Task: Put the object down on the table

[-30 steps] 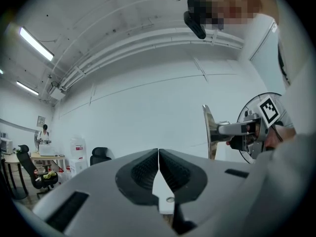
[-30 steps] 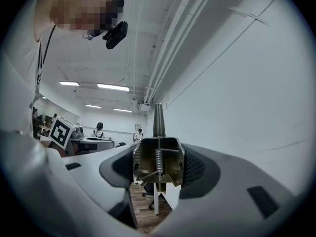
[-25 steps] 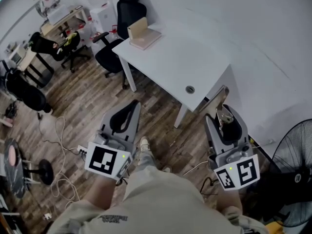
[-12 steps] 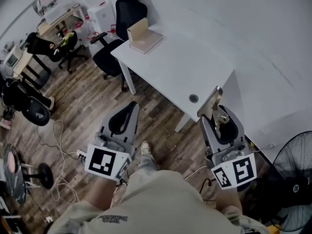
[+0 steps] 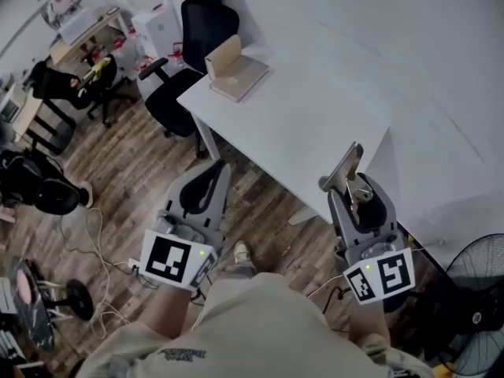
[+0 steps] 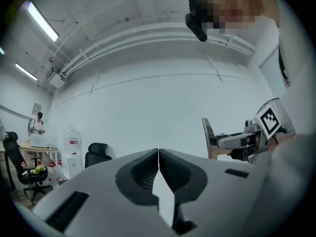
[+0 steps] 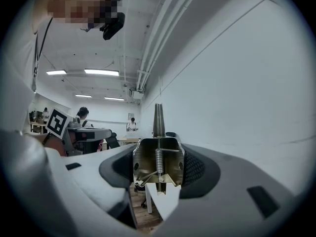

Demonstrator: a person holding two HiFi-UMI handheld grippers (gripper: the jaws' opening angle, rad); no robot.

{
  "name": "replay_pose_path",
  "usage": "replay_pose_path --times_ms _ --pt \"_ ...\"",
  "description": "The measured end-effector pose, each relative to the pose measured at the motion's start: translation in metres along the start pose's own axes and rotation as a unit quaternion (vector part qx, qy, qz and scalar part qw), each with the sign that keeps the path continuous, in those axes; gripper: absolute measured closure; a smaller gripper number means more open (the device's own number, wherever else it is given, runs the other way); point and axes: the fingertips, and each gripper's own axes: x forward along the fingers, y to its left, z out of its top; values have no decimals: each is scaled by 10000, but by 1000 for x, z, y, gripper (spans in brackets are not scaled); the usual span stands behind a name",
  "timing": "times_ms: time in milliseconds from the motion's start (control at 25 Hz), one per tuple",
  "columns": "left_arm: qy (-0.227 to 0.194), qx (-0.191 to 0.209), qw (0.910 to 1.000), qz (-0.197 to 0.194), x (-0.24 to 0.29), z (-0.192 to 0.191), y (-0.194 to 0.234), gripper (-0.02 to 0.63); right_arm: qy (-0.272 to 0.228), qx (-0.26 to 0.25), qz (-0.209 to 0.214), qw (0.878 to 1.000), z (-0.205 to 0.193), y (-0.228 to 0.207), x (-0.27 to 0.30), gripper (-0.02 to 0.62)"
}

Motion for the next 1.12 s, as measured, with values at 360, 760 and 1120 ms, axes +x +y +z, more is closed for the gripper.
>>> replay_pose_path --times_ms 360,760,1120 --pt "30 0 9996 -297 40 -13 83 583 -31 -278 -209 9994 2 10 92 364" --pt "170 -197 9987 -448 86 -37 132 583 198 -220 -364 9989 -19 -8 157 364" --pt "140 -338 9979 -533 128 -47 150 583 344 -72 -524 9980 -38 -44 186 364"
